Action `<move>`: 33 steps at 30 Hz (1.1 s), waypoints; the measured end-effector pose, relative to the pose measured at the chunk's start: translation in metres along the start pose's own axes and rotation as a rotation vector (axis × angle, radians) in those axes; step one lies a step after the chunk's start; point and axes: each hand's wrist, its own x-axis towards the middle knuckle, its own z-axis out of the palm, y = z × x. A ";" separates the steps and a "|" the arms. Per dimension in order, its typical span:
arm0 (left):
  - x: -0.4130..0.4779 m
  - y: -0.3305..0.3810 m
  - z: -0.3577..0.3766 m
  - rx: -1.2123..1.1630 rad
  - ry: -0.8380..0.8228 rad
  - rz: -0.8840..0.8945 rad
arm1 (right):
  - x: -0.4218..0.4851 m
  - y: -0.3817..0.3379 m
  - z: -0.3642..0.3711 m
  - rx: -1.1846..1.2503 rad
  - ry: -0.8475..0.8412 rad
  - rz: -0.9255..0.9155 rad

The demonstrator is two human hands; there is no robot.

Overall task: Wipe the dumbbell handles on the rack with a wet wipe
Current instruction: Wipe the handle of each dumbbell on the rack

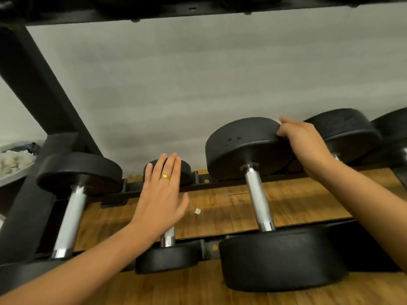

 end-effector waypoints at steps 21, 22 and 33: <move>0.001 0.000 0.016 -0.113 0.111 -0.005 | -0.048 0.032 -0.008 -0.079 -0.123 -0.321; 0.001 0.000 0.017 -0.110 0.110 -0.006 | -0.048 0.031 -0.009 -0.098 -0.138 -0.342; 0.002 0.002 0.020 -0.079 0.105 -0.005 | -0.043 0.023 -0.003 -0.424 -0.197 -0.483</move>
